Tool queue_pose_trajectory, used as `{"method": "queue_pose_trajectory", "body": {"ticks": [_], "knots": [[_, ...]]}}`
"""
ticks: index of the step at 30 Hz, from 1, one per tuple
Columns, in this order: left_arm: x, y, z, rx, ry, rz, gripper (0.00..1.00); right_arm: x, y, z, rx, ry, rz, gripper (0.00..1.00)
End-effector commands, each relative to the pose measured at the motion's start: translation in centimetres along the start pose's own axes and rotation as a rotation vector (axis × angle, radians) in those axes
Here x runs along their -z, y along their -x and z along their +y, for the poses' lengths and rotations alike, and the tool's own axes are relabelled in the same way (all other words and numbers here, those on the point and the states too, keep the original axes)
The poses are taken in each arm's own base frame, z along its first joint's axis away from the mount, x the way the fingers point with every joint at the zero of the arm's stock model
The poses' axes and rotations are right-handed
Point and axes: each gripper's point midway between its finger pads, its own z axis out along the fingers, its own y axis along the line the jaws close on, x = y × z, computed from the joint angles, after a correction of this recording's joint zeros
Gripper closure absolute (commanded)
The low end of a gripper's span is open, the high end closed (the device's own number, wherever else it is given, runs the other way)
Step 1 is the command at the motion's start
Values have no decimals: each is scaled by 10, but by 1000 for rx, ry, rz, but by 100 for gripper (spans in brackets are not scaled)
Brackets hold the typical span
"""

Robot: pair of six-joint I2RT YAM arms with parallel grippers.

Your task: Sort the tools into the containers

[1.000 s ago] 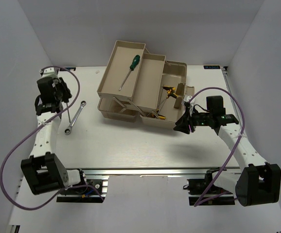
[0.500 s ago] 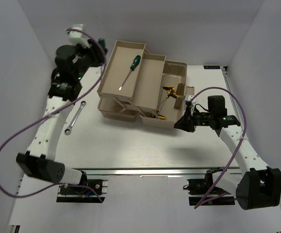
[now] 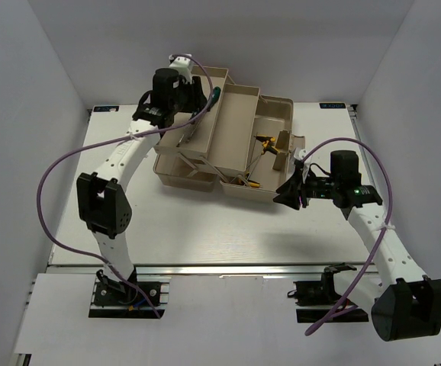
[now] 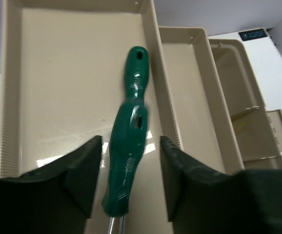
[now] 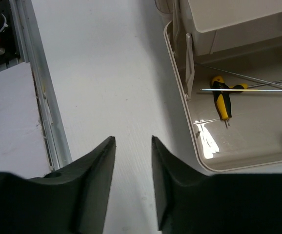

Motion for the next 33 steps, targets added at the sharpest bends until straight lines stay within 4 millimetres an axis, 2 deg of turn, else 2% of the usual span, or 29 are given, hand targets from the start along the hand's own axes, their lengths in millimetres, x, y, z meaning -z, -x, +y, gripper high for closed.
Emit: {"method": "queue_pose_trajectory", "body": {"ticks": [1, 3, 5, 7, 8, 9, 10, 11, 12, 13, 14, 15, 16, 17, 18, 19, 20, 21, 24, 25, 27, 28, 29, 30, 31, 32, 33], "knots": [[53, 88, -11, -31, 16, -209, 37, 4, 14, -1, 55, -4, -22, 57], [67, 101, -4, -35, 67, -242, 33, 4, 18, 0, 96, 9, -30, 51], [95, 120, 0, -43, 107, -293, 31, 3, 21, 1, 149, 26, -38, 44], [114, 119, 15, -24, 180, -292, 30, 1, 25, 2, 182, 37, -44, 41], [142, 132, 23, -3, 206, -333, 31, 0, 26, 2, 191, 38, -45, 41], [155, 128, 35, 22, 254, -328, 32, -2, 25, 1, 189, 44, -42, 40], [161, 109, 48, 84, 291, -298, 42, -4, 27, 2, 191, 52, -43, 40], [177, 102, 76, 125, 359, -303, 50, -5, 27, 2, 184, 56, -42, 40], [211, 105, 84, 165, 380, -349, 56, -9, 26, 3, 169, 68, -39, 40], [210, 64, 107, 243, 434, -286, 65, -10, 26, 4, 163, 74, -39, 40], [230, 46, 144, 302, 532, -278, 68, -12, 27, 4, 166, 76, -42, 40], [250, 38, 150, 357, 551, -303, 69, -14, 27, 6, 159, 84, -41, 40], [252, -5, 176, 394, 621, -233, 65, -15, 26, 6, 157, 84, -40, 41], [268, -27, 203, 445, 701, -214, 57, -17, 27, 5, 156, 84, -40, 41], [273, -46, 214, 491, 724, -193, 49, -19, 26, 6, 142, 85, -34, 42], [265, -86, 219, 556, 686, -107, 43, -19, 25, 4, 137, 71, -27, 43], [268, -101, 235, 593, 701, -105, 36, -20, 25, 4, 140, 65, -27, 43], [264, -119, 240, 600, 710, -72, 32, -21, 24, 4, 139, 62, -21, 44], [246, -167, 252, 549, 697, 37, 31, -22, 21, 0, 122, 42, -9, 44], [235, -189, 259, 553, 697, 110, 31, -22, 19, -1, 113, 35, -4, 44], [218, -201, 264, 513, 635, 159, 31, -23, 16, -2, 97, 31, 7, 44], [207, -220, 270, 527, 626, 223, 31, -24, 14, -2, 90, 28, 13, 44], [199, -224, 268, 528, 582, 249, 30, -23, 14, -3, 86, 25, 13, 44], [191, -216, 274, 492, 559, 254, 30, -24, 11, -2, 79, 24, 19, 44], [185, -218, 276, 481, 547, 277, 31, -24, 10, -3, 77, 18, 20, 43], [178, -233, 278, 483, 539, 339, 30, -23, 9, -3, 70, 14, 19, 43], [175, -224, 287, 421, 548, 345, 30, -23, 7, -2, 66, 13, 21, 43]]}}
